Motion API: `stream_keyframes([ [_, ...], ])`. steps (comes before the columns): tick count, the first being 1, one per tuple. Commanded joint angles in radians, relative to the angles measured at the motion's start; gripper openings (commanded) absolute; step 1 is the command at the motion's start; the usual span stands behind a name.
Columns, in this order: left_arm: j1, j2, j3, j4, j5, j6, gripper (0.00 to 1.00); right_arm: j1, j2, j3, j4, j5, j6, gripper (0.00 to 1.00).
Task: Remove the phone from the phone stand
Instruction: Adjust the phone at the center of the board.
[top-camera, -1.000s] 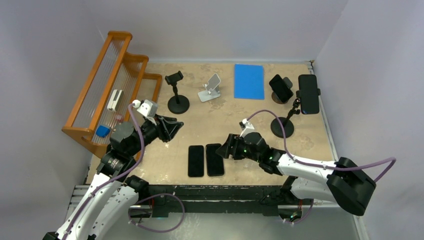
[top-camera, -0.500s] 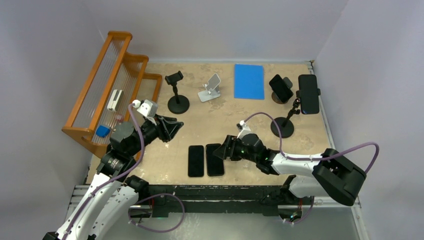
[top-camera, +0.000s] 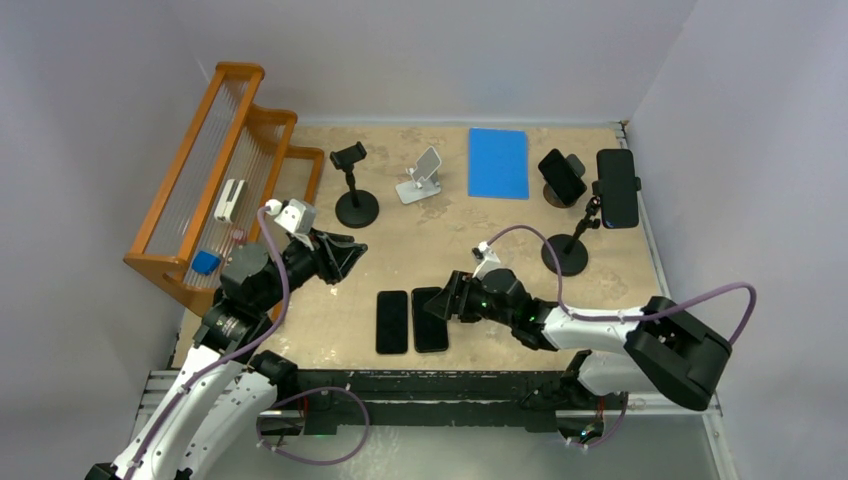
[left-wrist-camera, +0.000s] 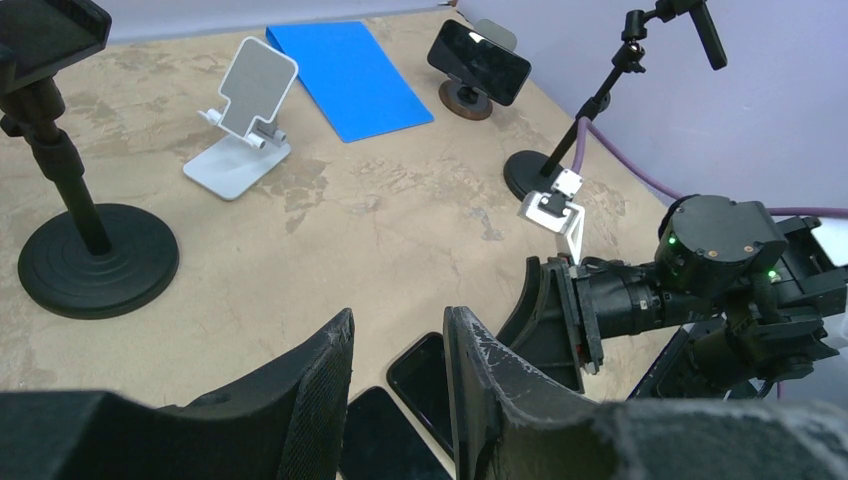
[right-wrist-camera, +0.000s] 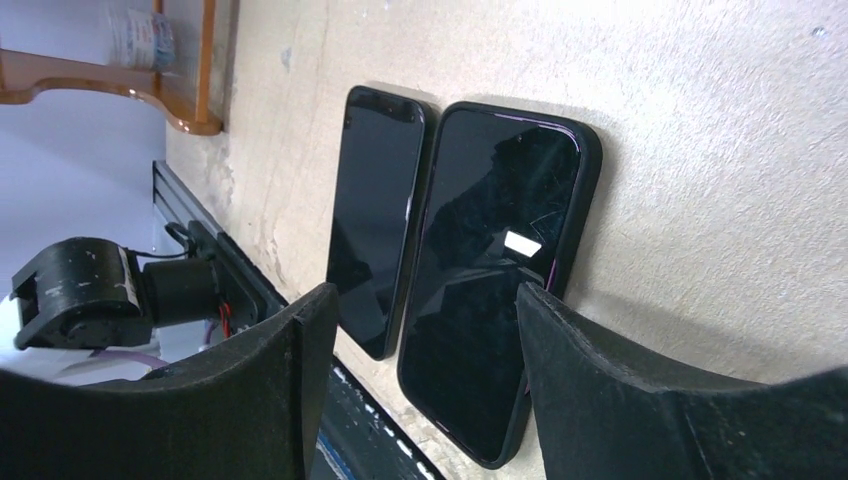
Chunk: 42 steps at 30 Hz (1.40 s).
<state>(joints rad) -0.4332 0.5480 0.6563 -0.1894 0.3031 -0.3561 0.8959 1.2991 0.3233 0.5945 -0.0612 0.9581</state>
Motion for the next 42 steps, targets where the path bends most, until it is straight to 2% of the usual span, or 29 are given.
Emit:
stream_keyframes([
  [1,-0.001,0.003,0.011,0.034,0.01,-0.007,0.37,0.004,-0.081,0.009,-0.053,0.065,-0.009,0.69],
  [7,-0.001,0.002,0.011,0.035,0.009,-0.007,0.37,0.005,-0.095,-0.022,-0.092,0.066,-0.006,0.69],
  [19,-0.001,0.003,0.011,0.035,0.014,-0.008,0.37,0.075,0.095,0.024,0.029,0.063,-0.048,0.68],
  [28,-0.001,-0.002,0.011,0.035,0.011,-0.007,0.37,0.133,0.167,0.048,0.09,0.063,0.006,0.68],
  [34,-0.001,-0.001,0.011,0.034,0.011,-0.008,0.36,0.134,0.089,0.057,0.027,0.139,-0.012,0.69],
  [42,-0.001,0.001,0.011,0.034,0.011,-0.008,0.37,0.134,-0.123,0.159,-0.233,0.381,-0.169,0.74],
])
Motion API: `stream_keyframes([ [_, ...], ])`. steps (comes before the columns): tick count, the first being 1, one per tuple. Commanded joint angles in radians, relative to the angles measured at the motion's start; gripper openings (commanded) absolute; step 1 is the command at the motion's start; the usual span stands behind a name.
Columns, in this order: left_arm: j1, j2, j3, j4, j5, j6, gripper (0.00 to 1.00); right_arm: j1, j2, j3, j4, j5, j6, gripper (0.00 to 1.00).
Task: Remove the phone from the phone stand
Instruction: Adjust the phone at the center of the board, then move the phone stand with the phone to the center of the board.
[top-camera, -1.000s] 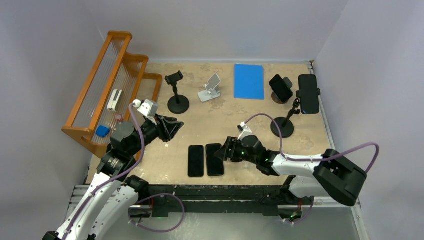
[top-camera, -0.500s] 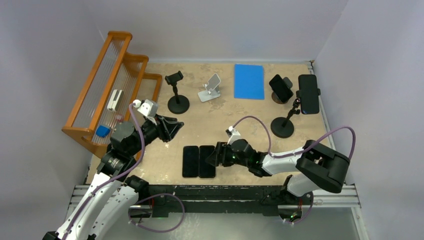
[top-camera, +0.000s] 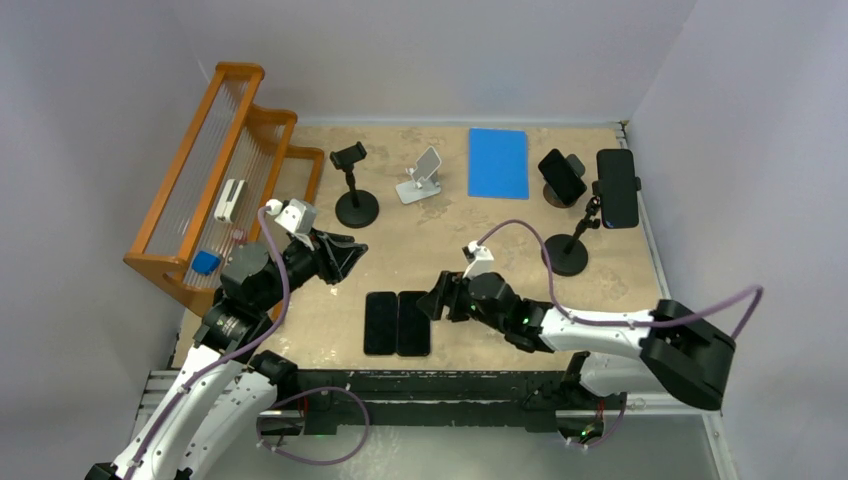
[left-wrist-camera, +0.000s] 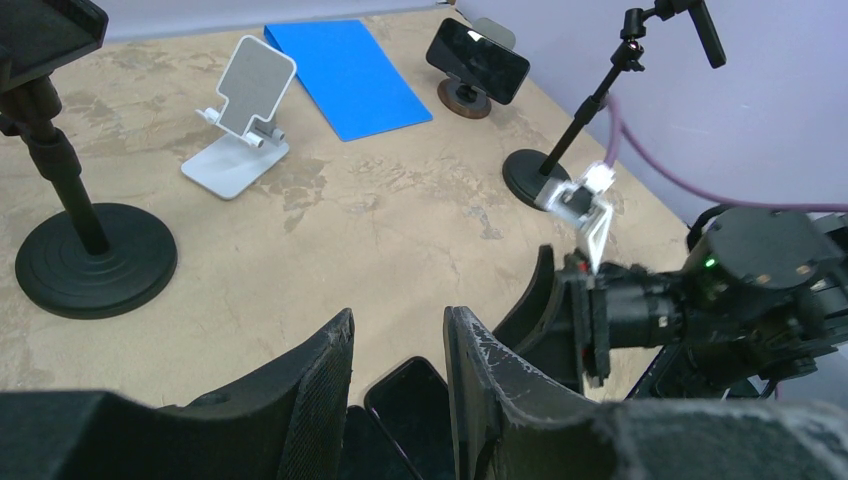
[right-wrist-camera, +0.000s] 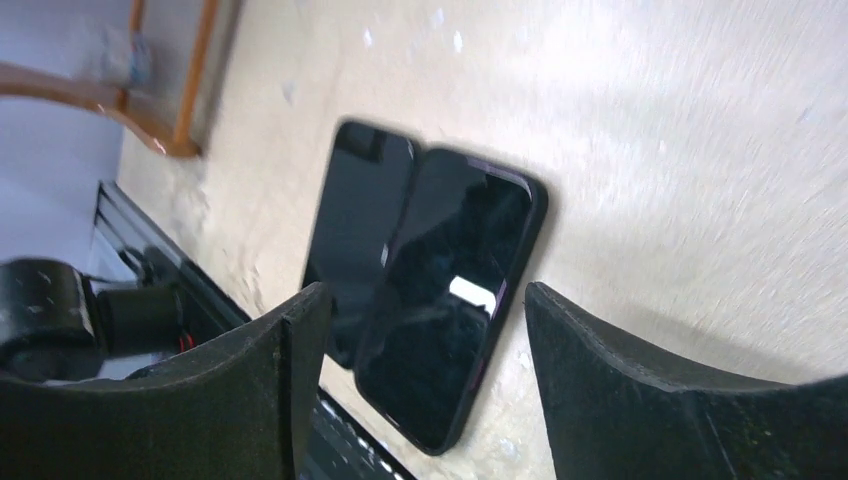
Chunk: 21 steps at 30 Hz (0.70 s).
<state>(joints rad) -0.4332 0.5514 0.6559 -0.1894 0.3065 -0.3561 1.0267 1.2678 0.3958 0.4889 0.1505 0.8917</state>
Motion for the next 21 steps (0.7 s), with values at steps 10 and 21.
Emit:
stream_keyframes([
  [10,-0.001,0.006,0.011,0.035,0.007,-0.006,0.37,0.002,-0.206,0.253,-0.245,0.419,-0.325,0.78],
  [21,-0.001,0.005,0.011,0.032,-0.003,-0.001,0.37,0.0,-0.115,0.54,-0.091,0.492,-0.555,0.88],
])
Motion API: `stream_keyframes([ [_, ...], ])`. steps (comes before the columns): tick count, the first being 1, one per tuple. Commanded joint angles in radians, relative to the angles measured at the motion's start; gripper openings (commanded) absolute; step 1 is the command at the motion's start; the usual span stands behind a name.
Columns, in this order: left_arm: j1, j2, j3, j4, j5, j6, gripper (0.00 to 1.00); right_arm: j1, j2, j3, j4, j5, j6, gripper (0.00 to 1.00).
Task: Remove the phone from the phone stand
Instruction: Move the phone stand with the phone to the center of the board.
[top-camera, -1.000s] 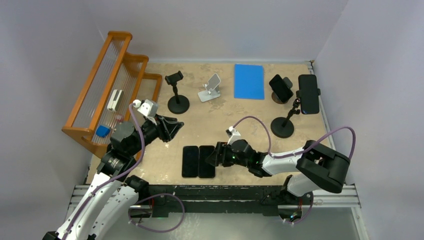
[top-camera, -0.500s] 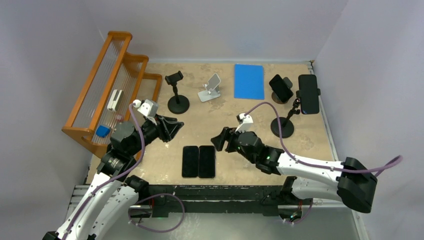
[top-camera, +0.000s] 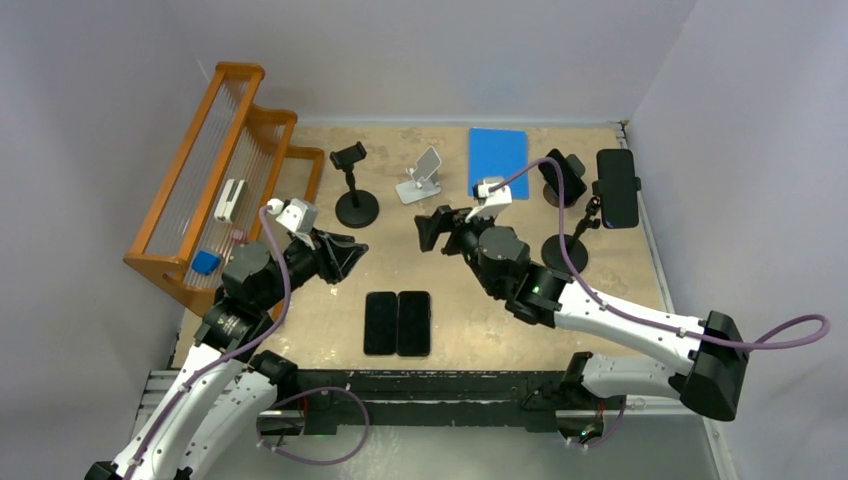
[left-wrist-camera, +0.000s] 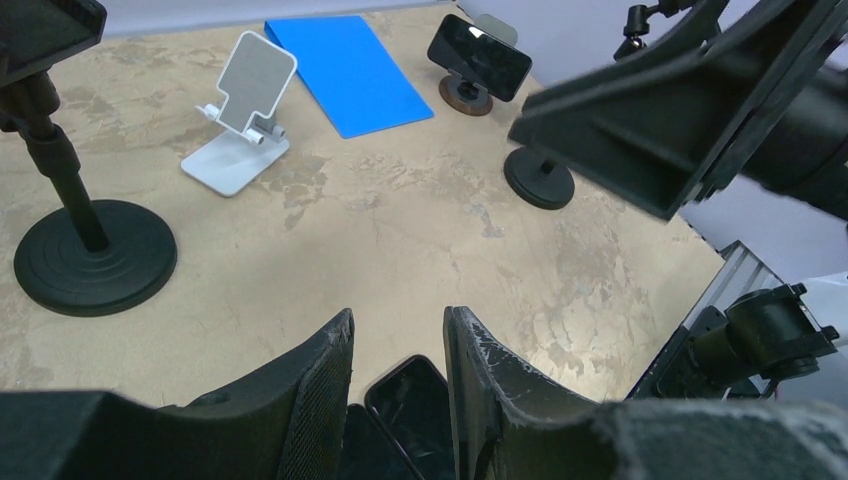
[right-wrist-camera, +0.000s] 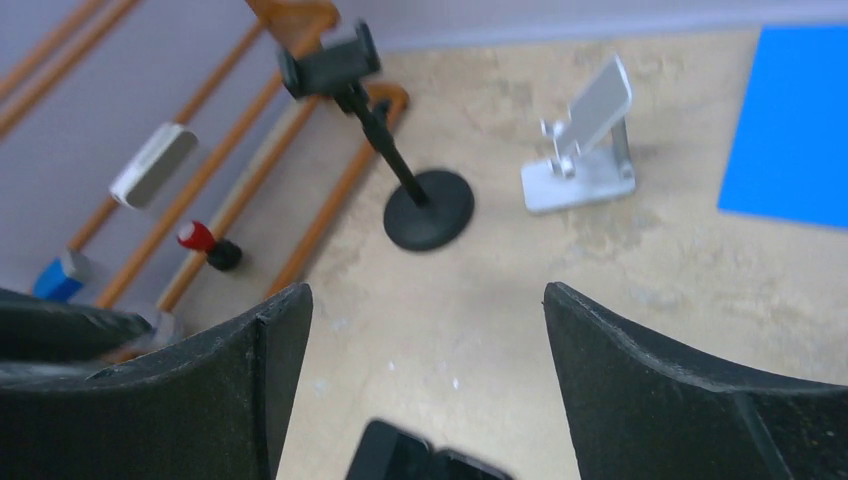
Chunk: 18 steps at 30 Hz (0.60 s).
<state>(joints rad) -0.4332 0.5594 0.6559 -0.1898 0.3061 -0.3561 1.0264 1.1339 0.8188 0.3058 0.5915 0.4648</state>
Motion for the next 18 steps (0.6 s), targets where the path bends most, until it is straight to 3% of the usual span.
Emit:
stream_keyframes([
  [1,-0.001,-0.002,0.011,0.033,-0.002,-0.001,0.37,0.0,0.03,0.143,0.077,0.065,-0.143,0.88],
  [7,-0.001,-0.002,0.013,0.036,0.014,-0.003,0.37,-0.041,0.1,0.321,-0.115,0.145,-0.141,0.91],
  [18,-0.001,-0.008,0.01,0.047,0.04,-0.007,0.37,-0.116,-0.092,0.405,-0.22,0.289,-0.254,0.93],
])
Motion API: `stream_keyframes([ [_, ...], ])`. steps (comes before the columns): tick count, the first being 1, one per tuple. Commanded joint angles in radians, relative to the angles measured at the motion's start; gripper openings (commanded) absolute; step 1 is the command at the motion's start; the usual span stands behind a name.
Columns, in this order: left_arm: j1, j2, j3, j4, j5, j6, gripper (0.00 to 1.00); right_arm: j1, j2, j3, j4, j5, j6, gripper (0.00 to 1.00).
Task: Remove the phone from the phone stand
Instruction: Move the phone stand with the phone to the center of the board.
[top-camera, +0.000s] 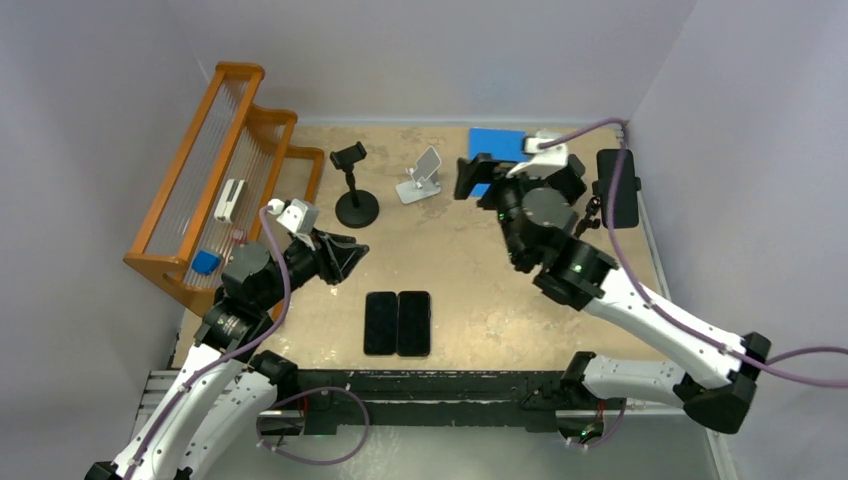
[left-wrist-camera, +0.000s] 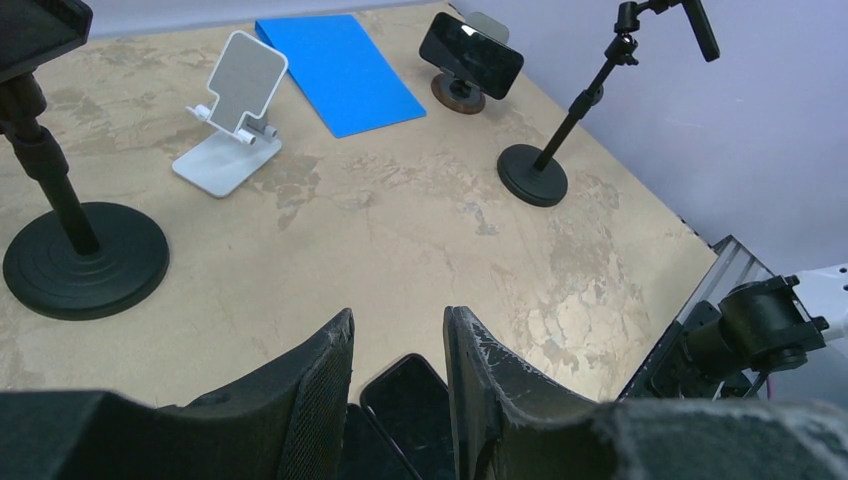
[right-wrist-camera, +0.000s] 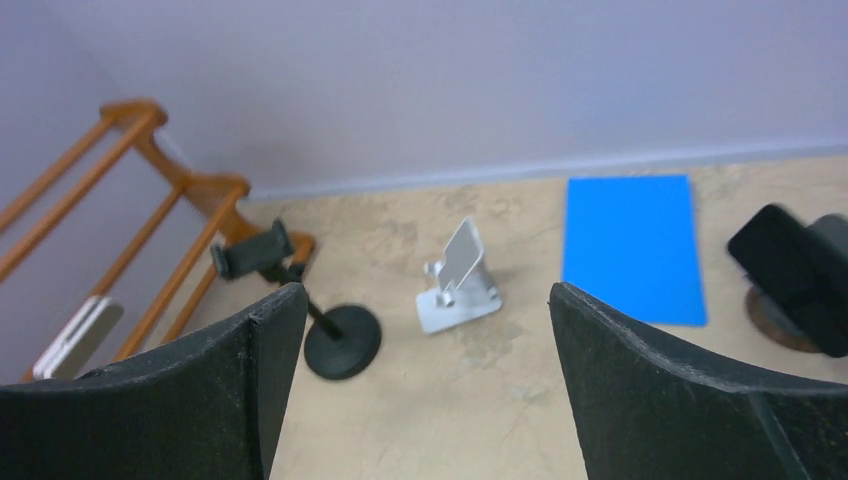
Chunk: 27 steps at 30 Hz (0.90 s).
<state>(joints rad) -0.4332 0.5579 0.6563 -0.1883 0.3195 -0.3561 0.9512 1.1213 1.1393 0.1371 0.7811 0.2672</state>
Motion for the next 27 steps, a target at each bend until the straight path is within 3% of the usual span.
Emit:
stream_keyframes([
  [1,-0.002,-0.006,0.009,0.047,0.028,-0.007,0.37,-0.067,-0.092,0.094,-0.076,0.087,-0.05,0.93],
  [6,-0.001,0.005,0.006,0.057,0.046,-0.009,0.37,-0.187,-0.119,0.126,-0.124,-0.081,0.028,0.92],
  [10,-0.001,0.006,0.001,0.068,0.069,-0.007,0.36,-0.207,-0.077,0.17,-0.135,-0.024,0.104,0.91],
  [18,-0.001,0.006,-0.014,0.107,0.114,-0.004,0.36,-0.338,-0.18,0.155,-0.18,-0.112,0.226,0.91],
  [27,-0.001,-0.002,-0.01,0.113,0.148,-0.015,0.36,-0.341,-0.322,0.129,-0.355,0.009,0.178,0.92],
])
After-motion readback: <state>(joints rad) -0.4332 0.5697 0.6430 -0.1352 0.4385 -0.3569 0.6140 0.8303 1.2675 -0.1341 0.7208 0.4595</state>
